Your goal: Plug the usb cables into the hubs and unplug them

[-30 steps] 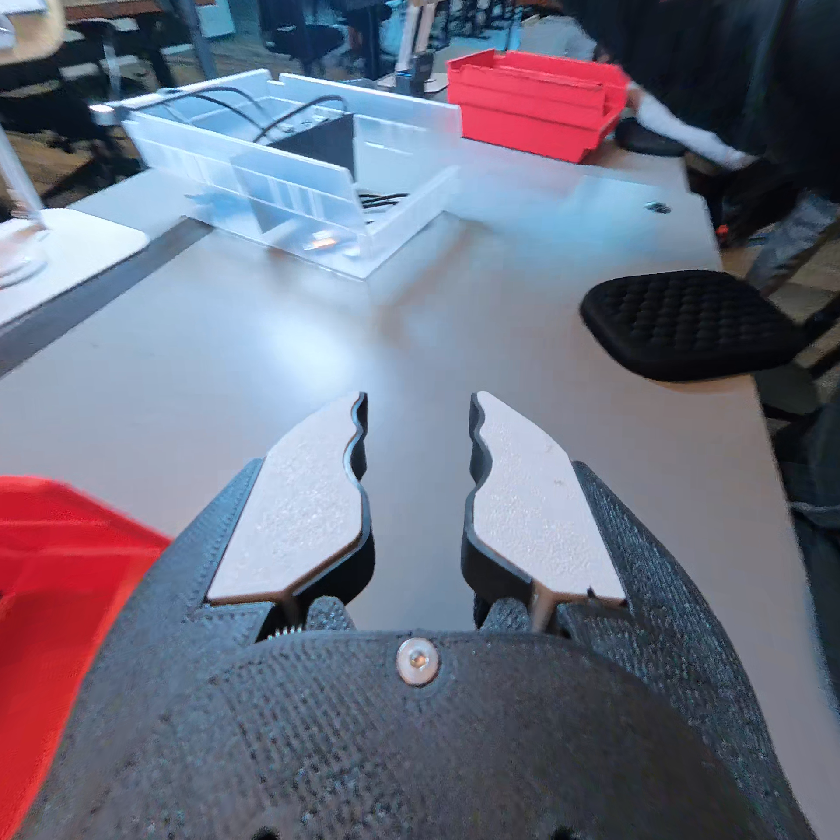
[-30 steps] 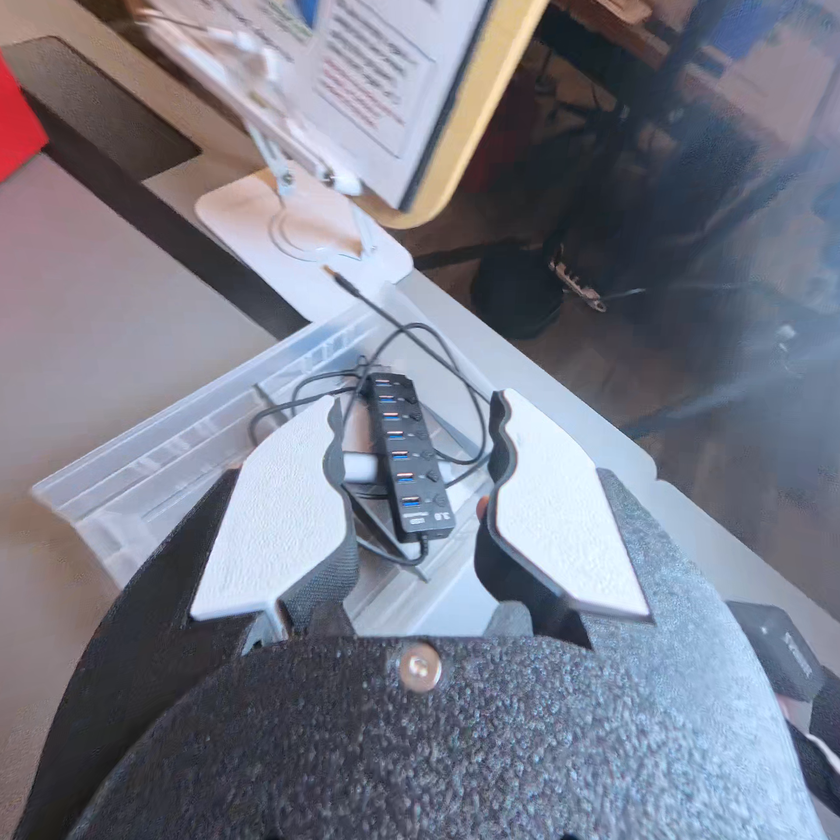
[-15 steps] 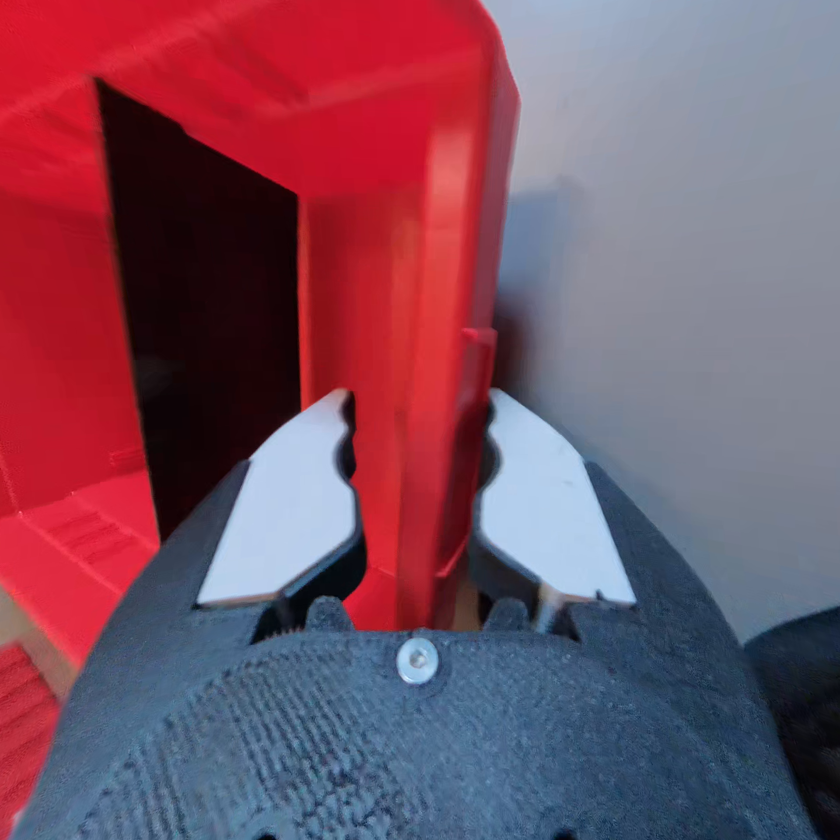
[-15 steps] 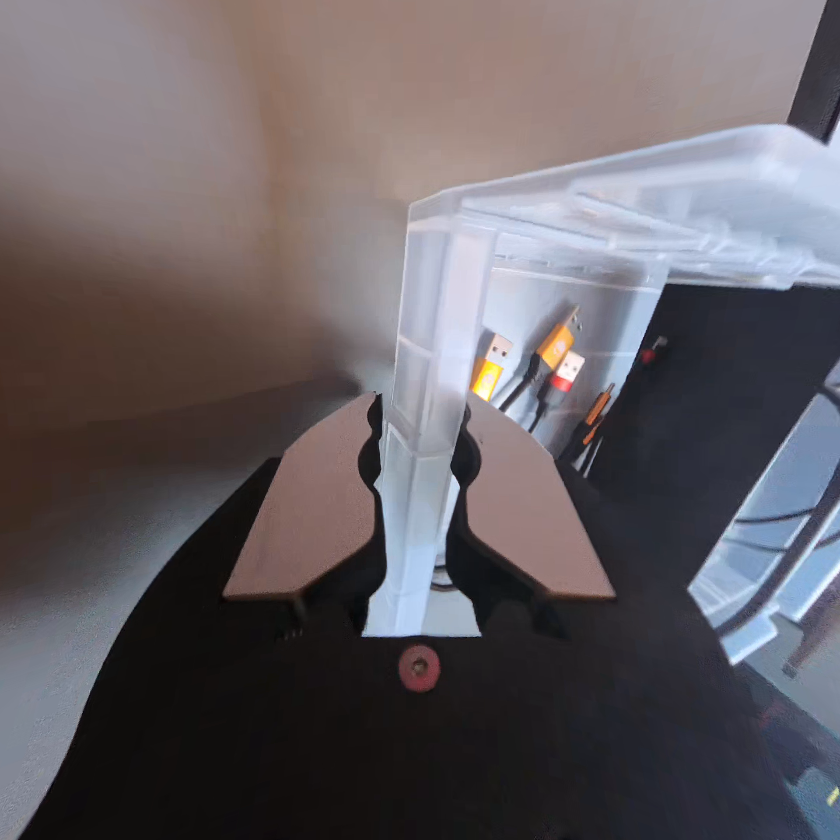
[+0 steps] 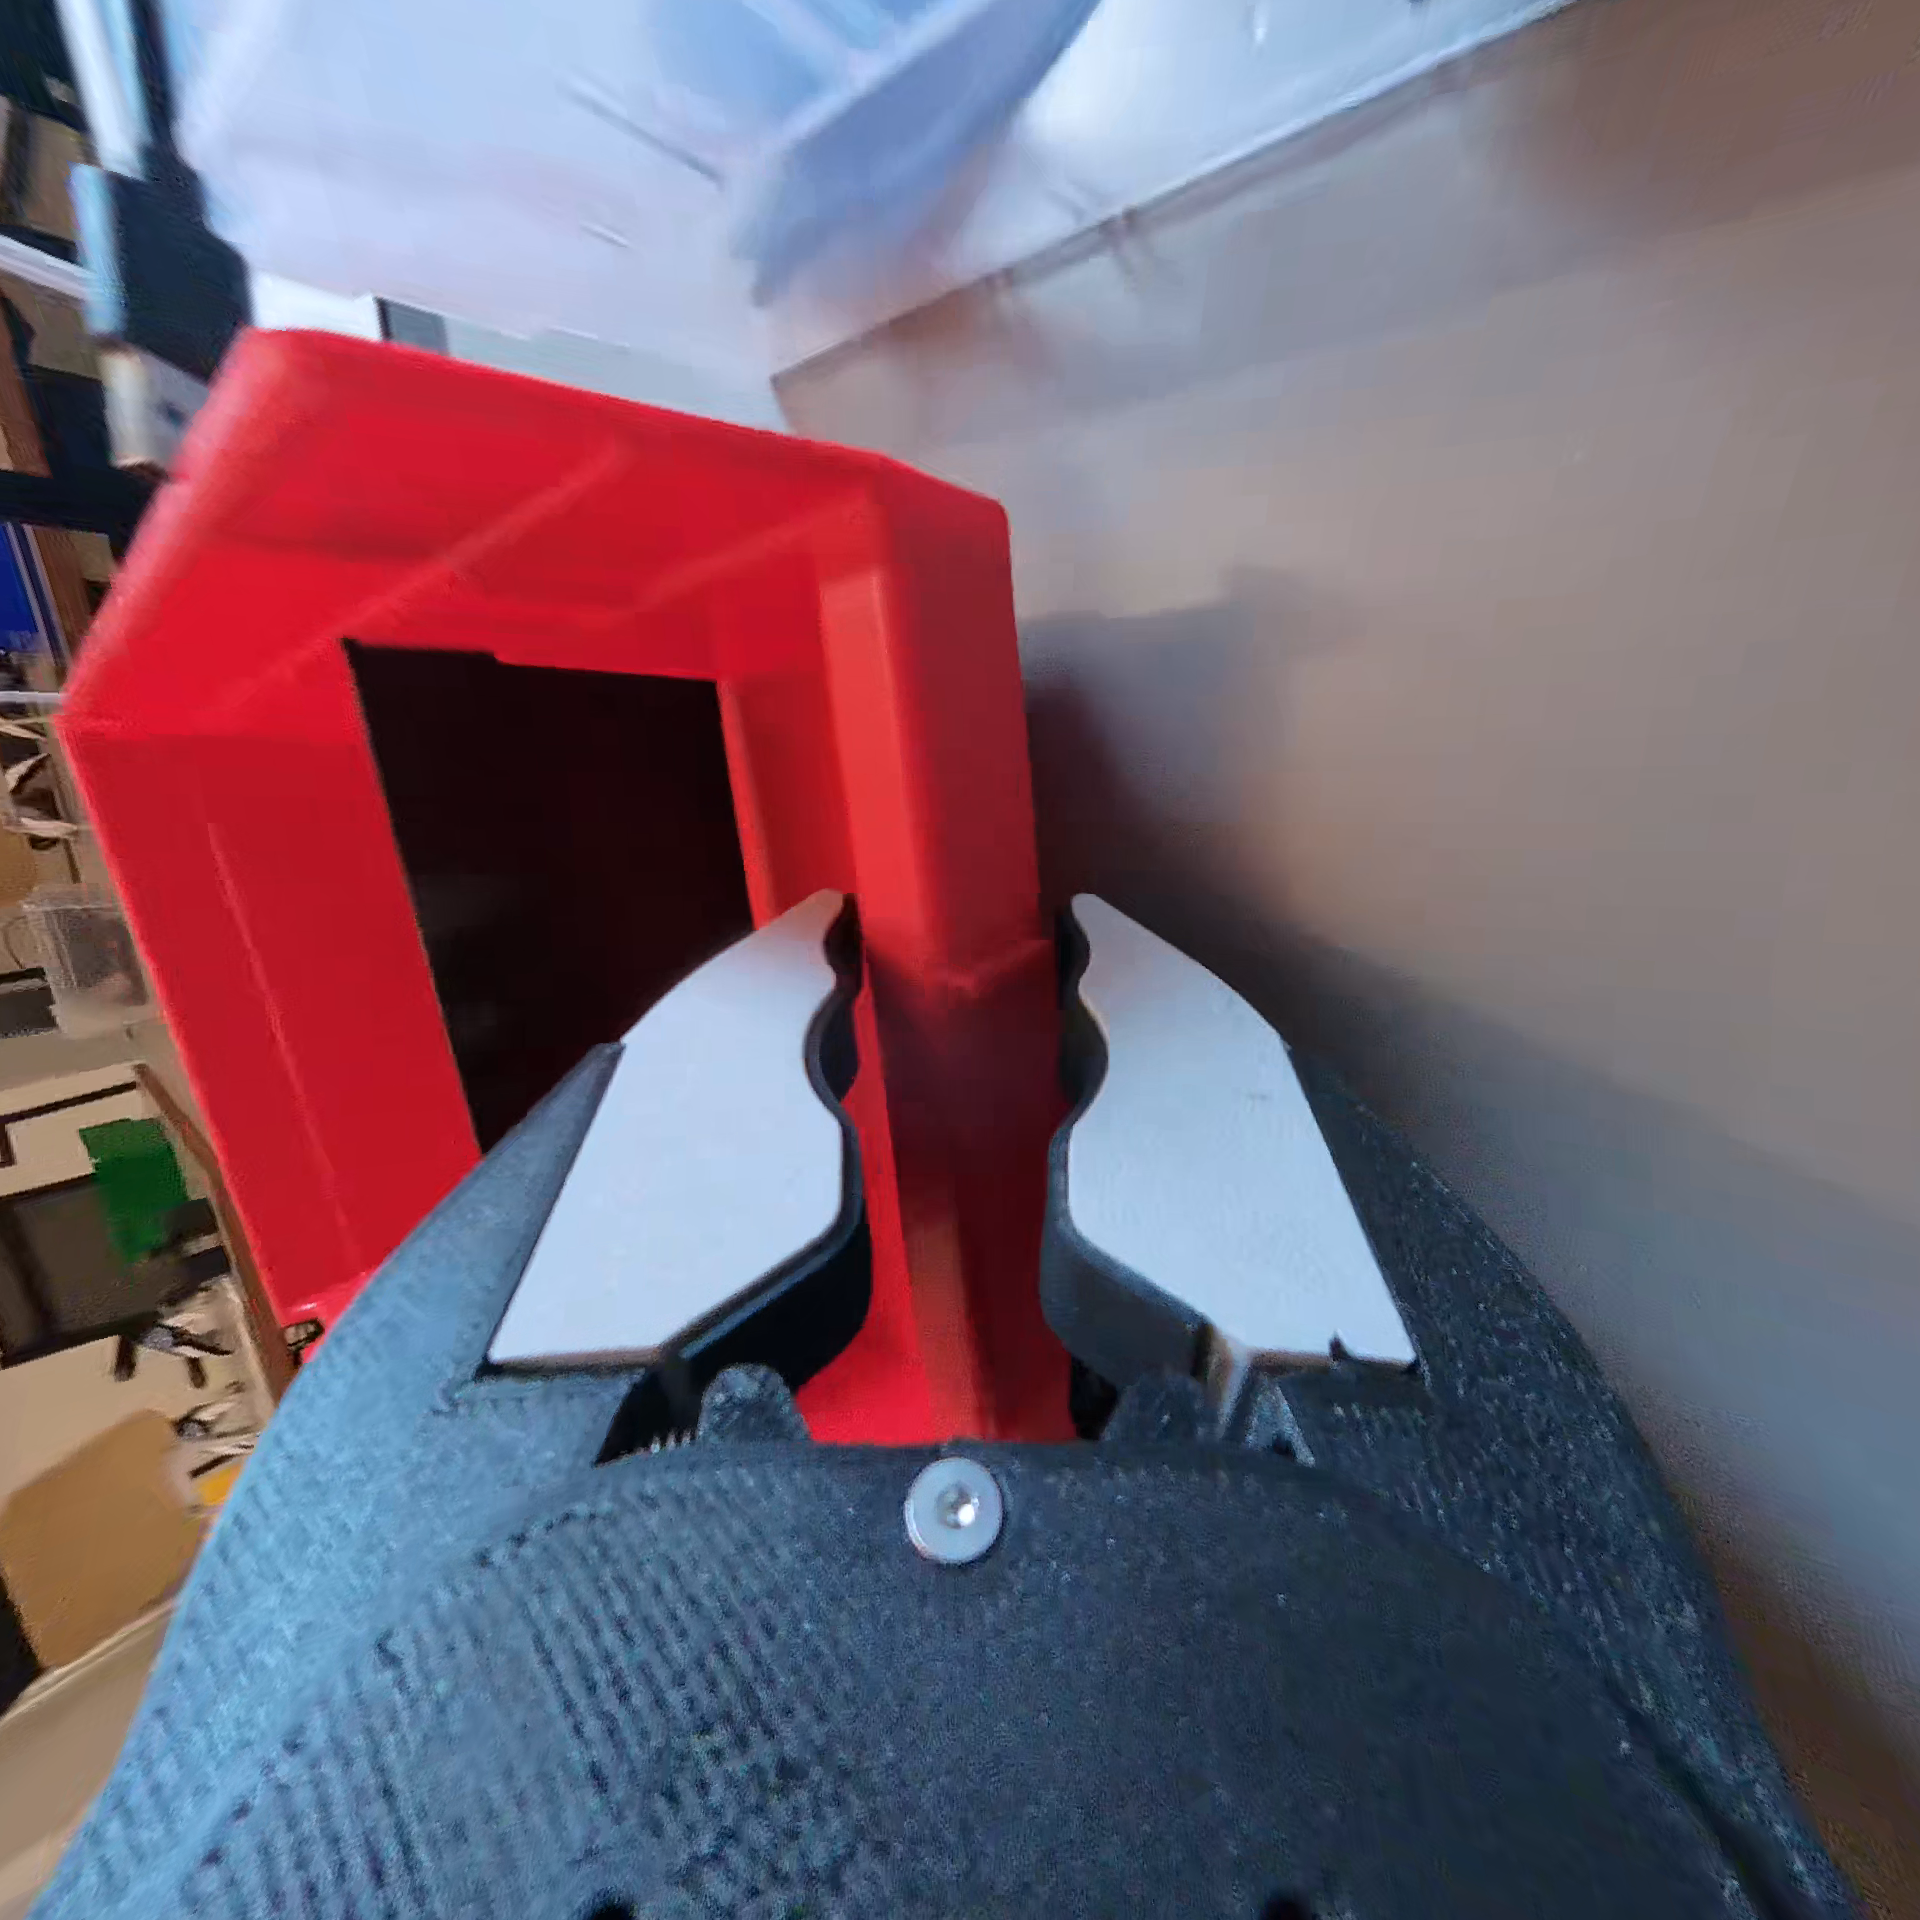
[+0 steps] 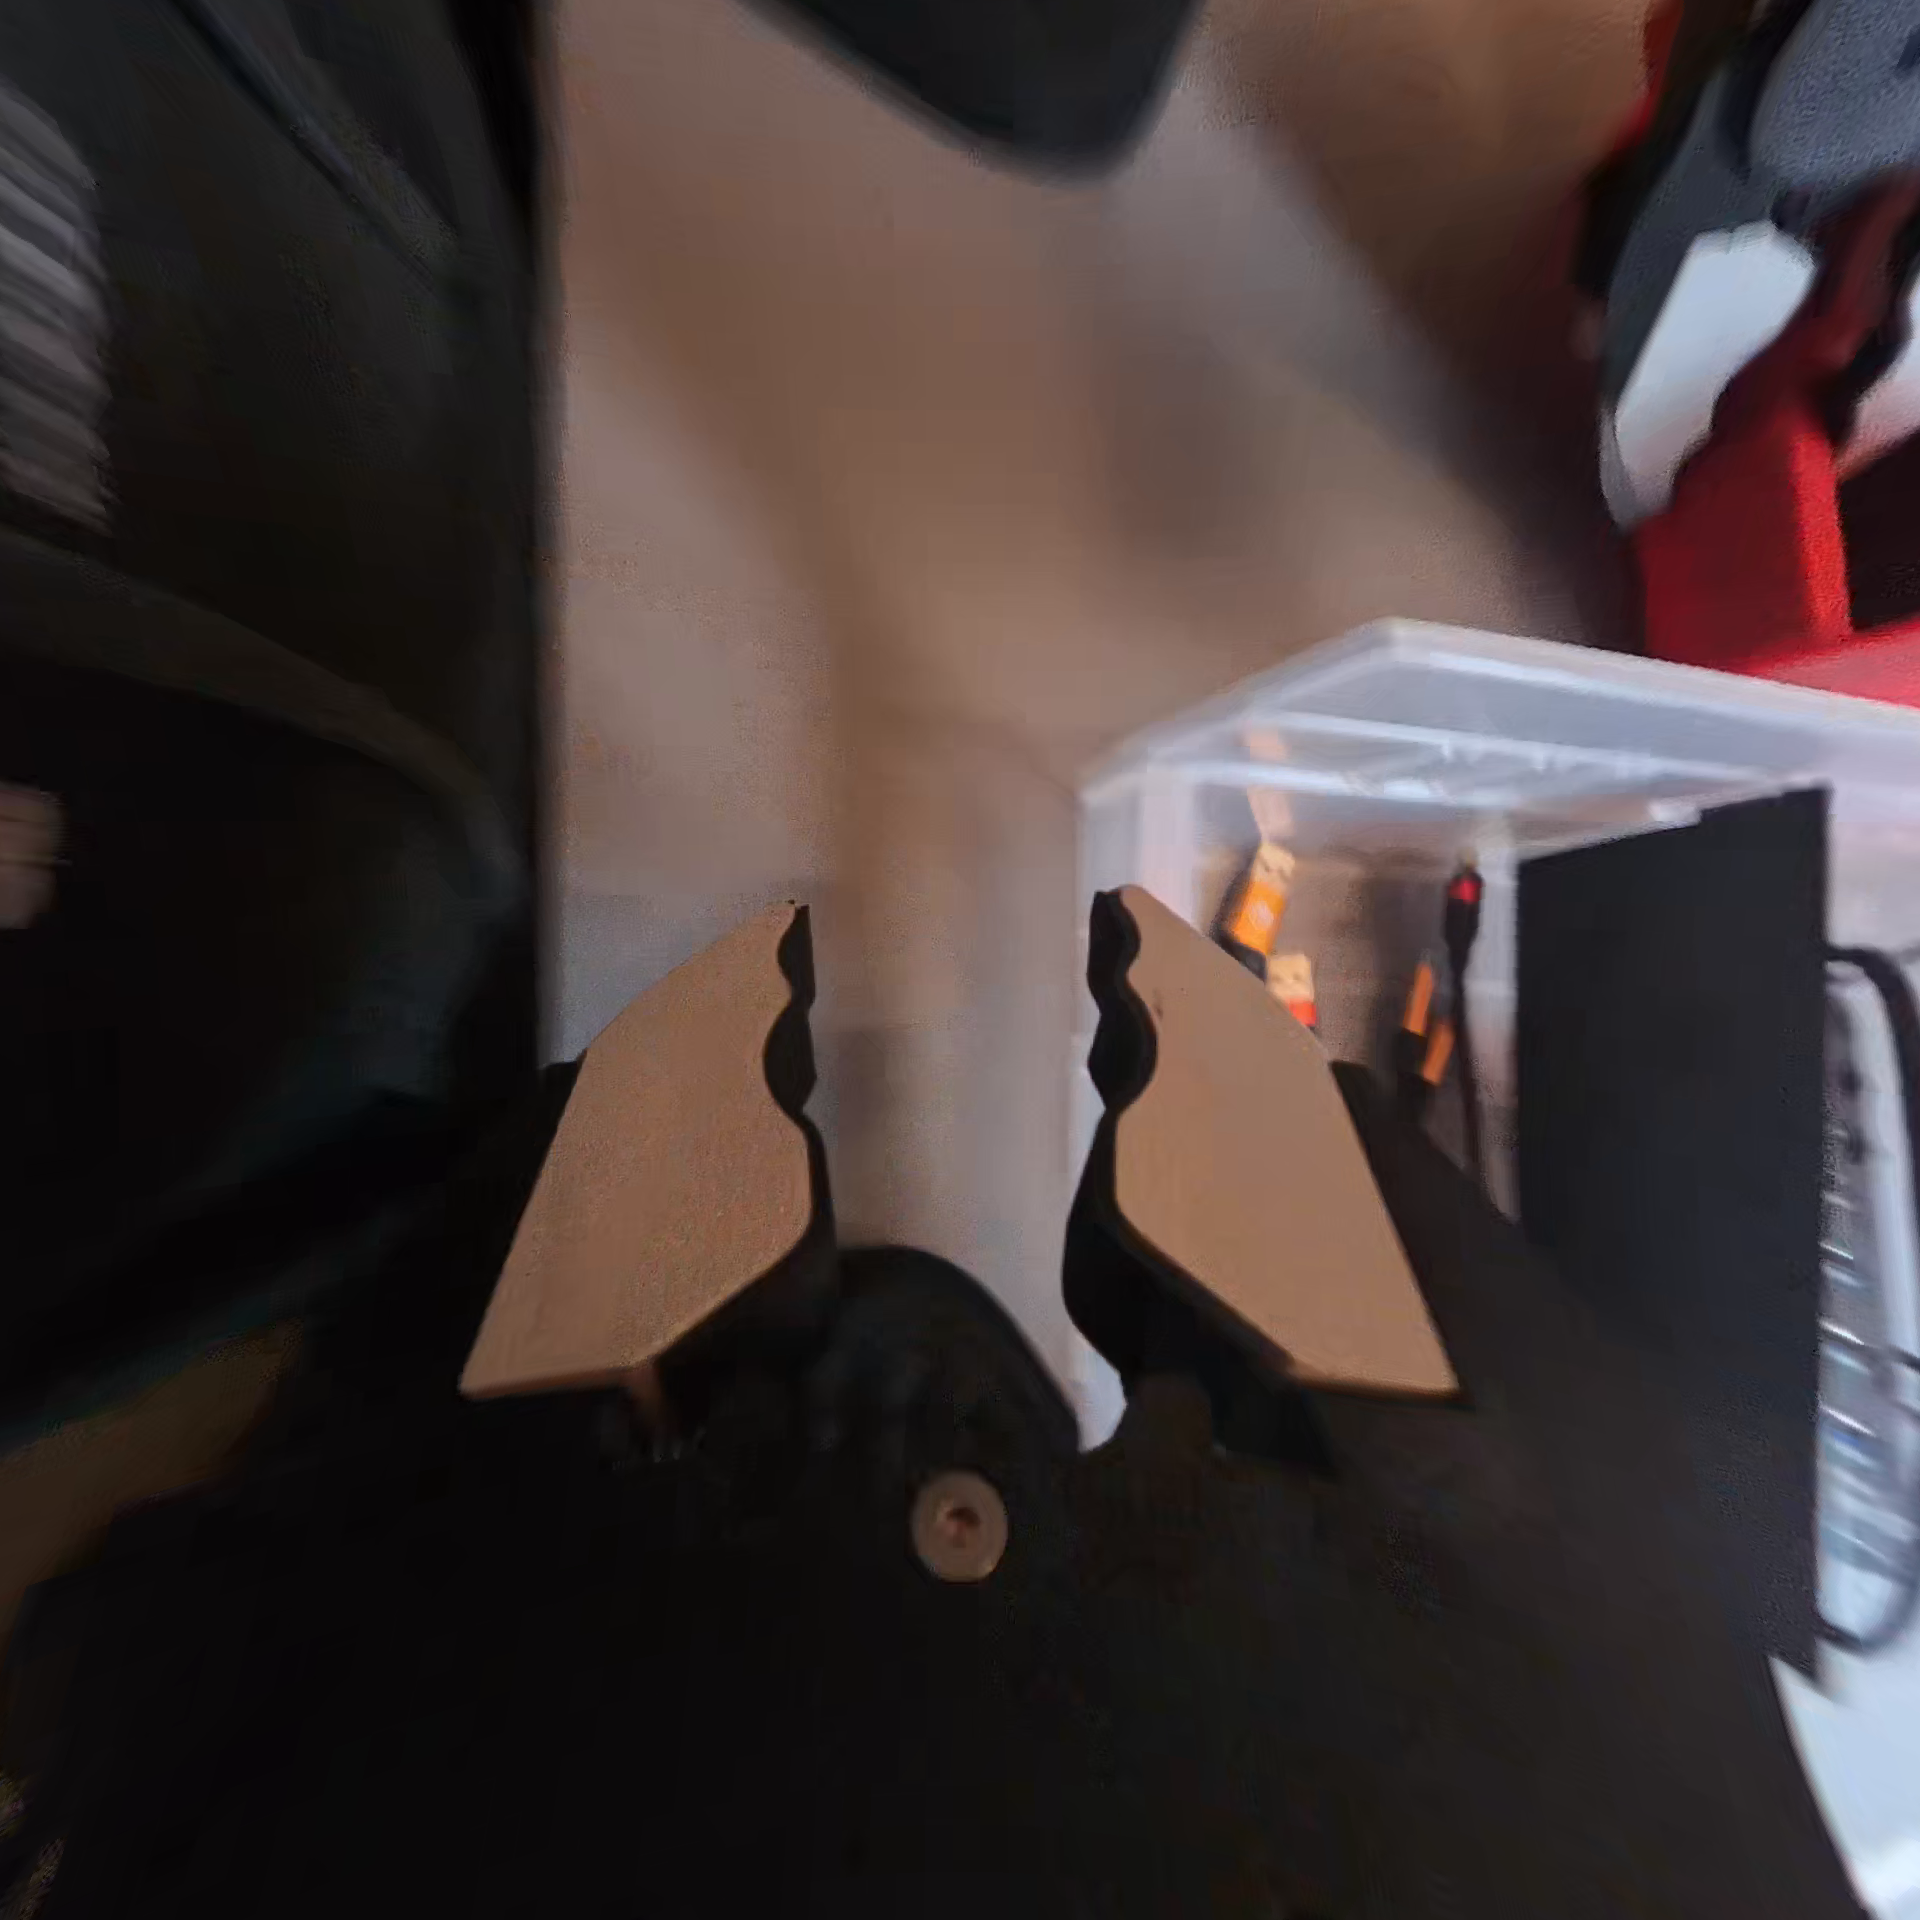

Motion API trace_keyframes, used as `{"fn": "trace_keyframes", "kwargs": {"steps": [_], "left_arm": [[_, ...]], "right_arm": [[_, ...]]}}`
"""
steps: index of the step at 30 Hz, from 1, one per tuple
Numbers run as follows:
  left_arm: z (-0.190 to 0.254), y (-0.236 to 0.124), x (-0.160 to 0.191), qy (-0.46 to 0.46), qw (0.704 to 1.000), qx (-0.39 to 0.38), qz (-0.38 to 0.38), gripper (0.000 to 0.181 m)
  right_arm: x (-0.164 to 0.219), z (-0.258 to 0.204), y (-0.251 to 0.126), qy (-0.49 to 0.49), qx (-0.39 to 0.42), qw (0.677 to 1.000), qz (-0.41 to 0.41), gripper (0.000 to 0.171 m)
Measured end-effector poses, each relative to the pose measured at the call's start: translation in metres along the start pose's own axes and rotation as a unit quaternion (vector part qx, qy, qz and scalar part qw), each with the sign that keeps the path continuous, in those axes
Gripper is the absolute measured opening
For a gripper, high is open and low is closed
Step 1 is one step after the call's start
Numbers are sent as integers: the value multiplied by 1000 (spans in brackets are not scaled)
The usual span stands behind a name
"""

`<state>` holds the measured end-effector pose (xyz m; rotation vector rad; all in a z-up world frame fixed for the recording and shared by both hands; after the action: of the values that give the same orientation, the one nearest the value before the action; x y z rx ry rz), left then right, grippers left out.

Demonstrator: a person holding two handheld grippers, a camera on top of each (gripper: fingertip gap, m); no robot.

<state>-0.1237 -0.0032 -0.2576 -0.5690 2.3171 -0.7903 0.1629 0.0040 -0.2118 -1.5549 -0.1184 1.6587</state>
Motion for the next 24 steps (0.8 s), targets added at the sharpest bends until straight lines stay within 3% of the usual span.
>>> {"fn": "trace_keyframes", "kwargs": {"steps": [3, 5, 7, 10, 13, 15, 17, 20, 24], "left_arm": [[-2, -15, -12, -50, 998, -13, 44, 41], [0, -34, -28, -100, 990, -21, 92, 43], [8, -56, -52, -181, 970, -21, 163, 45], [33, -84, -94, -332, 903, 20, 273, 47], [68, -95, -126, -460, 829, 58, 314, 51], [89, -89, -145, -521, 791, 66, 313, 53], [101, -72, -159, -537, 788, 33, 298, 59], [102, -39, -163, -515, 815, -66, 256, 44], [77, -38, -151, -410, 867, -171, 226, 24]], "right_arm": [[-25, -1, -43, 68, 48, 990, 112, 50], [-19, 21, -76, 102, 149, 972, 149, 49], [4, 51, -110, 149, 281, 934, 162, 48], [58, 72, -143, 226, 422, 867, 137, 59], [100, 68, -132, 300, 436, 840, 119, 71], [115, 66, -111, 340, 419, 833, 119, 70], [125, 70, -98, 344, 433, 827, 101, 51], [124, 82, -104, 264, 504, 821, 48, 13], [100, 82, -113, 177, 548, 816, 50, 10]]}}
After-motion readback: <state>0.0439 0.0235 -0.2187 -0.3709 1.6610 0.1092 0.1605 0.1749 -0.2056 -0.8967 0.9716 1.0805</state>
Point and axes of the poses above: each gripper's, where its closed fingertips meet, y out along the fingers, x out of its underside, z = x × y across the jaws, the point moved 2 cm from there along -y, back along the fingers, and after that the axes turned 15 degrees about z, right-handed, at the moved point
